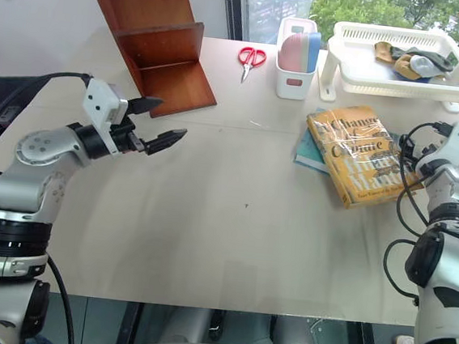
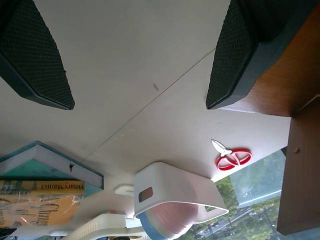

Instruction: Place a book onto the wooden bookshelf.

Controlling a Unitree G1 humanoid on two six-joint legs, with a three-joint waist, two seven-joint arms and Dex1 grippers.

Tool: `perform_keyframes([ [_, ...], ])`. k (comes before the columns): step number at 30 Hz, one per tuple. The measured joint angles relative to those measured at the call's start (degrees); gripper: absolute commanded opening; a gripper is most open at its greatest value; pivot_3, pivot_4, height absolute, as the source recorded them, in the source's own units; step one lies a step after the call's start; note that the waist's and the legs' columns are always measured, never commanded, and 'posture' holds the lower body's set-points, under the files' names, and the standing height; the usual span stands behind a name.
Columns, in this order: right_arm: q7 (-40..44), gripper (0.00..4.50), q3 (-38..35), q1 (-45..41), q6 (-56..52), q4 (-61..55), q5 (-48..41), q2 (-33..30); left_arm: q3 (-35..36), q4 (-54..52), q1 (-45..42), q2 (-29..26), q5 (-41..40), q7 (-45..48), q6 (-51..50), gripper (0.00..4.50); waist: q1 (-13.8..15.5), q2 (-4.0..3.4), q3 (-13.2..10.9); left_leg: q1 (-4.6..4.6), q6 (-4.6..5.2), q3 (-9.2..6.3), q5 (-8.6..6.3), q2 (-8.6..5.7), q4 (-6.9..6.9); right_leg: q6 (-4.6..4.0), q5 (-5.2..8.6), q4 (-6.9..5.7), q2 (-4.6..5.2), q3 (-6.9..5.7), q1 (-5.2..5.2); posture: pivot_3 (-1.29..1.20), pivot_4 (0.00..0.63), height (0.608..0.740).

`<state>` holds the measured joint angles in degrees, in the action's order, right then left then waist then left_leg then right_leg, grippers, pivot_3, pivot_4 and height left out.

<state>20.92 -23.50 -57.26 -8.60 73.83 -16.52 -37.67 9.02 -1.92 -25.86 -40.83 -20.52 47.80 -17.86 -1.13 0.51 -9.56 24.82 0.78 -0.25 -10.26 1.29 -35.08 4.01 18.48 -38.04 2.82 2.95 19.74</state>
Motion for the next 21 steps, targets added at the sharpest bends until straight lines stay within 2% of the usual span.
perform_keyframes([
  [5,3.2,4.48,0.6,-0.8,-1.2,0.3,0.6,1.1,1.8,-2.1,1.0,-3.4,-1.9,2.3,-2.3,4.45,-0.6,0.05,0.0,-0.01,0.01,-0.01,0.0,0.01,0.0,0.0,0.0,-0.02,-0.03,0.0,0.01,0.0,0.15,0.74],
  [13,11.5,4.48,2.6,-1.1,-2.6,0.3,2.5,1.9,8.8,-7.1,6.2,-18.2,-13.9,16.5,-15.2,4.45,-1.6,0.06,-0.1,-0.09,0.01,0.0,-0.01,0.05,0.02,-0.01,0.01,-0.06,-0.05,0.02,0.01,0.0,0.15,0.74],
  [21,15.5,4.48,3.1,-1.4,-3.6,0.3,3.1,2.8,12.4,-7.6,8.7,-23.7,-18.8,25.3,-18.9,4.45,-1.9,0.14,-0.2,-0.1,0.0,0.01,-0.02,0.09,0.04,-0.02,0.01,-0.07,-0.07,0.03,0.02,0.0,0.15,0.74],
])
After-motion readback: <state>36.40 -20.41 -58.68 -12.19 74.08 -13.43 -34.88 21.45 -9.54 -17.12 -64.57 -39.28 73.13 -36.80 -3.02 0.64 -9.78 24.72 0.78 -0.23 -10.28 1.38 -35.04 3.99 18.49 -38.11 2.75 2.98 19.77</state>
